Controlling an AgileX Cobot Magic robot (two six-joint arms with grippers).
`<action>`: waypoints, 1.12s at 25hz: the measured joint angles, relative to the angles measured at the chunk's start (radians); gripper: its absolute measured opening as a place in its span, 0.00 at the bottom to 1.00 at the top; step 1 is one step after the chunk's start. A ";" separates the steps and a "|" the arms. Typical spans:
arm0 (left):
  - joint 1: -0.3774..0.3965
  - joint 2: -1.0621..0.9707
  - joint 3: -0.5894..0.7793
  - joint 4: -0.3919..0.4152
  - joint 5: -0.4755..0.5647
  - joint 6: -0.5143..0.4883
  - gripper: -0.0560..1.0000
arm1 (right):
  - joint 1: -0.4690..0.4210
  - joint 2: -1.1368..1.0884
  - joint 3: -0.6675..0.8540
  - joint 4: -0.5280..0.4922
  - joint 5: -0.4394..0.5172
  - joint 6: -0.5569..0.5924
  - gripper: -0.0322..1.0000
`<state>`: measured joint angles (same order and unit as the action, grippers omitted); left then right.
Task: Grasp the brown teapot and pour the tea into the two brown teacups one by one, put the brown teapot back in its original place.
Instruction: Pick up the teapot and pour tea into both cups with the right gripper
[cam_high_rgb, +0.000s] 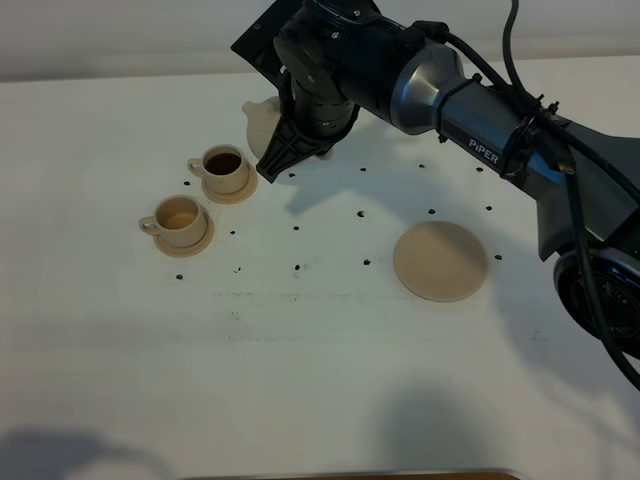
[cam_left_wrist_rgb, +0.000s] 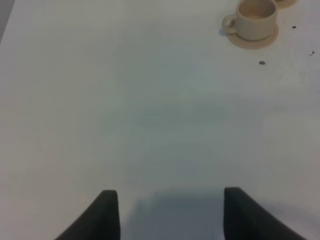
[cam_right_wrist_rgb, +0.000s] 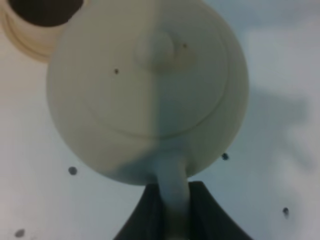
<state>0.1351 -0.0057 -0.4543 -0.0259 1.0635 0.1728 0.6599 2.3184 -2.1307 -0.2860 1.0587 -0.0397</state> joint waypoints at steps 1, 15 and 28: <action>0.000 0.000 0.000 0.000 0.000 0.000 0.55 | -0.004 0.007 0.000 0.010 -0.006 0.000 0.11; 0.000 0.000 0.000 0.000 0.000 0.000 0.55 | -0.013 0.079 0.000 0.103 -0.056 0.003 0.11; 0.000 0.000 0.000 0.000 0.000 0.000 0.55 | -0.033 0.104 0.069 0.148 -0.141 0.015 0.11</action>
<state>0.1351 -0.0057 -0.4543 -0.0259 1.0635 0.1728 0.6271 2.4226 -2.0617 -0.1379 0.9178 -0.0246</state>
